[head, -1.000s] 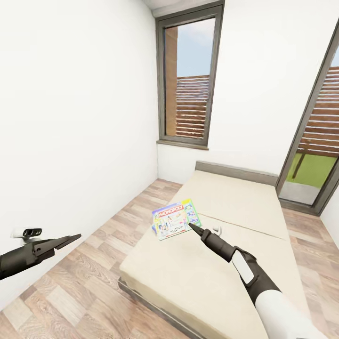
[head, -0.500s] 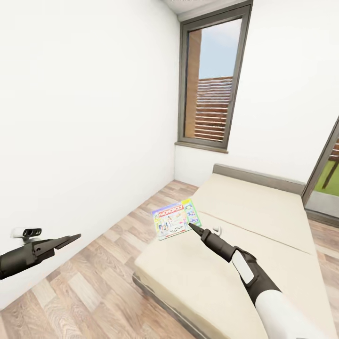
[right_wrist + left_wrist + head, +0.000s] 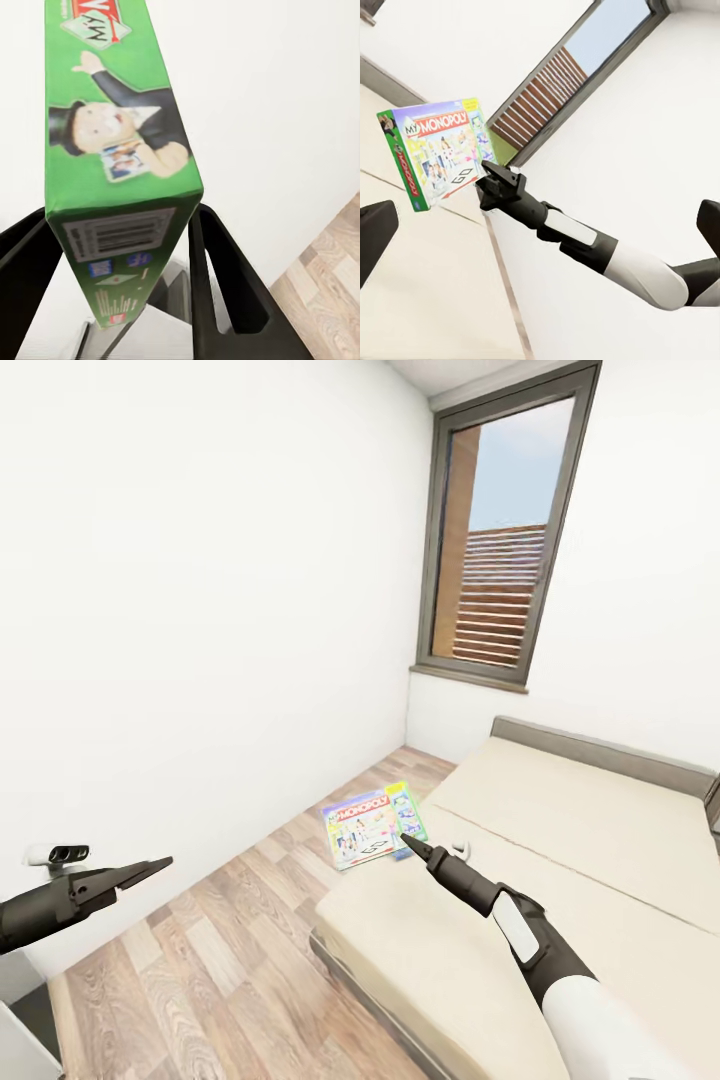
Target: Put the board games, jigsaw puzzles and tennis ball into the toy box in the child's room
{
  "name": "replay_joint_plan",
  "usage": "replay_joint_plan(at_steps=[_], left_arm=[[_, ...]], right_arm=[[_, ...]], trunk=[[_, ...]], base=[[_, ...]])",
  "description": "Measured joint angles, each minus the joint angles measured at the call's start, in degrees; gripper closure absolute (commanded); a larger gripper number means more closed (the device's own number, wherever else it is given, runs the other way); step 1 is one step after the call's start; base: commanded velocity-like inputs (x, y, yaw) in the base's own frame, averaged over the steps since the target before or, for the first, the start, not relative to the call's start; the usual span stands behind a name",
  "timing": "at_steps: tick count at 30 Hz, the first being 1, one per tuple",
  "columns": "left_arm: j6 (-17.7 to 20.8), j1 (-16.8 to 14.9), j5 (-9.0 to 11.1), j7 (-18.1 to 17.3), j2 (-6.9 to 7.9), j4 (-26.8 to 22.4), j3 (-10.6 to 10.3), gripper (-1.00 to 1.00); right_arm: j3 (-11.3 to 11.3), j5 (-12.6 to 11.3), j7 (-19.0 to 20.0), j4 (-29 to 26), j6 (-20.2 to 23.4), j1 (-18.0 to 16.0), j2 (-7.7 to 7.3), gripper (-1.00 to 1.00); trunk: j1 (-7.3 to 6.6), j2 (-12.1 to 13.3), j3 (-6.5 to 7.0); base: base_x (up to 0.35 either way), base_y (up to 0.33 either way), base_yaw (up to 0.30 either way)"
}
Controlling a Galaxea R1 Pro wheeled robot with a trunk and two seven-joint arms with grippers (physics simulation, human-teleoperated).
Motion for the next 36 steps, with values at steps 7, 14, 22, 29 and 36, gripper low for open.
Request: replay_joint_plan(at_steps=[7, 14, 22, 29, 36], left_arm=[[0.0, 0.0, 0.0, 0.0, -0.02, 0.0, 0.0, -1.0], [0.0, 0.0, 0.0, 0.0, -0.02, 0.0, -0.1, -1.0], [0.0, 0.0, 0.0, 0.0, -0.35, 0.0, -0.1, -1.0], [0.0, 0.0, -0.1, 0.0, -0.37, 0.0, -0.1, -1.0], [0.0, 0.0, -0.1, 0.0, -0.56, 0.0, -0.1, -1.0]], right_arm=[[0.0, -0.1, 0.0, 0.0, 0.0, 0.0, 0.0, 1.0], [0.0, 0.0, 0.0, 0.0, 0.0, 0.0, 0.0, 1.0], [0.0, 0.0, 0.0, 0.0, 0.0, 0.0, 0.0, 1.0], [0.0, 0.0, 0.0, 0.0, 0.0, 0.0, -0.01, 1.0], [-0.1, -0.2, 0.0, 0.0, 0.2, 0.0, -0.07, 1.0]], trunk=[[0.0, 0.0, 0.28], [0.0, 0.0, 0.55], [0.01, 0.0, 0.84], [0.02, -0.1, 1.02], [0.01, -0.1, 1.04]], base=[[0.0, 0.0, 0.267], [0.0, 0.0, 0.267], [-0.009, 0.0, 0.267], [-0.07, 0.0, 0.218], [-0.057, -0.014, 0.025]])
